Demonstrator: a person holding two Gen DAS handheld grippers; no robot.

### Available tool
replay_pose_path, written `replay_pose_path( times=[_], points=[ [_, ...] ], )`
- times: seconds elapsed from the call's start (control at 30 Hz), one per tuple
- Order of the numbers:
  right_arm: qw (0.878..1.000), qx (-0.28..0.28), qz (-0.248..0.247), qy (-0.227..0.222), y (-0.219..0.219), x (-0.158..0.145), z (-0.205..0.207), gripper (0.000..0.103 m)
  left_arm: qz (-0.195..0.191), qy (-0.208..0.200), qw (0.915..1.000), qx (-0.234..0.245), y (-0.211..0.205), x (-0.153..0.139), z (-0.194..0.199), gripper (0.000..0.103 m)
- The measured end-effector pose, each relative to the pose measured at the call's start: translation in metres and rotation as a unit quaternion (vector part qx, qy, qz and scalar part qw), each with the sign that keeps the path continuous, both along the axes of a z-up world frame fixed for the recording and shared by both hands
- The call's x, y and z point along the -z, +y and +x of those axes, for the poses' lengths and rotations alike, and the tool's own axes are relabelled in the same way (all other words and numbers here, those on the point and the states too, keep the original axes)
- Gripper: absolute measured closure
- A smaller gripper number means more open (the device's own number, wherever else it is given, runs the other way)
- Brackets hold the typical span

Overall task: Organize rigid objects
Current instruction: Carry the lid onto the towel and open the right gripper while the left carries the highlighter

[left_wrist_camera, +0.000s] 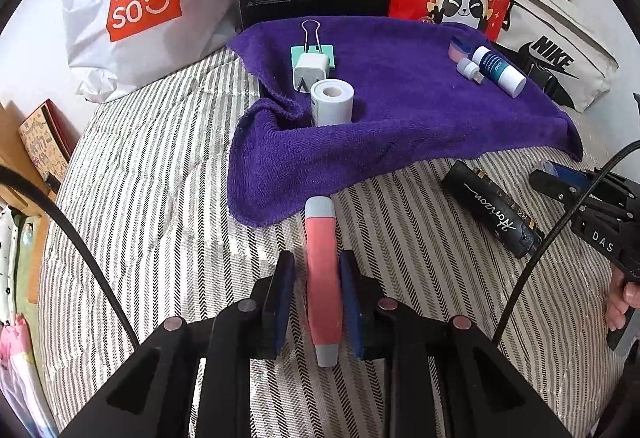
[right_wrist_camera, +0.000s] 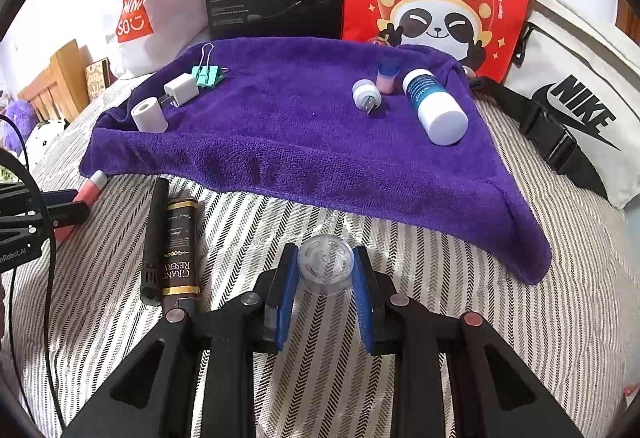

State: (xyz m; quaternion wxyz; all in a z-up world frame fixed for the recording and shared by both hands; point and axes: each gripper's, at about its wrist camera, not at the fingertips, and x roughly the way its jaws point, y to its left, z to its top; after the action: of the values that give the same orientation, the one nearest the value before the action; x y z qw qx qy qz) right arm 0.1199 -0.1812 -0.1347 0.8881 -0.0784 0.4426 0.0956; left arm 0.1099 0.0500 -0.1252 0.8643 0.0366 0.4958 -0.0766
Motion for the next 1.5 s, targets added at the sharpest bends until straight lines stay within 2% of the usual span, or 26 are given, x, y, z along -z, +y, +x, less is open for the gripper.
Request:
replay_pose_path(
  times=[0.13, 0.23, 0.27, 0.43, 0.5, 0.6, 0.9, 1.27, 1.5],
  points=[
    [1.0, 0.0, -0.005, -0.002, 0.001, 0.0, 0.0, 0.077, 0.002, -0.008, 1.0, -0.002, 0.0, 0.001, -0.003, 0.08],
    [1.0, 0.0, 0.0, 0.0, 0.0, 0.0, 0.0, 0.077, -0.008, 0.002, 1.0, -0.001, 0.002, 0.0, 0.001, 0.082],
    [1.0, 0.0, -0.001, -0.001, 0.0, 0.0, 0.0, 0.077, -0.011, 0.005, 0.9999, 0.002, 0.003, 0.0, 0.001, 0.086],
    [1.0, -0.009, 0.005, 0.004, -0.002, -0.002, -0.001, 0.077, -0.028, 0.018, 0.9994, -0.001, 0.002, -0.003, -0.002, 0.087],
    [1.0, -0.009, 0.017, 0.013, -0.005, -0.005, -0.003, 0.077, -0.024, 0.02, 0.9995, 0.0, 0.0, -0.005, -0.004, 0.087],
    [0.999, -0.011, 0.034, 0.016, -0.011, -0.013, -0.007, 0.077, -0.025, 0.016, 0.9996, 0.002, -0.002, -0.01, -0.006, 0.087],
    [0.999, -0.018, 0.023, -0.021, -0.018, -0.056, -0.012, 0.077, -0.04, -0.015, 0.9988, 0.023, -0.01, -0.04, -0.005, 0.087],
    [0.998, -0.037, 0.036, -0.039, -0.016, -0.093, 0.024, 0.077, -0.037, -0.04, 0.9978, 0.037, -0.025, -0.073, 0.038, 0.087],
    [0.998, -0.043, 0.047, -0.021, -0.02, -0.092, 0.068, 0.077, -0.044, -0.042, 0.9971, 0.046, -0.03, -0.074, 0.085, 0.087]
  ],
)
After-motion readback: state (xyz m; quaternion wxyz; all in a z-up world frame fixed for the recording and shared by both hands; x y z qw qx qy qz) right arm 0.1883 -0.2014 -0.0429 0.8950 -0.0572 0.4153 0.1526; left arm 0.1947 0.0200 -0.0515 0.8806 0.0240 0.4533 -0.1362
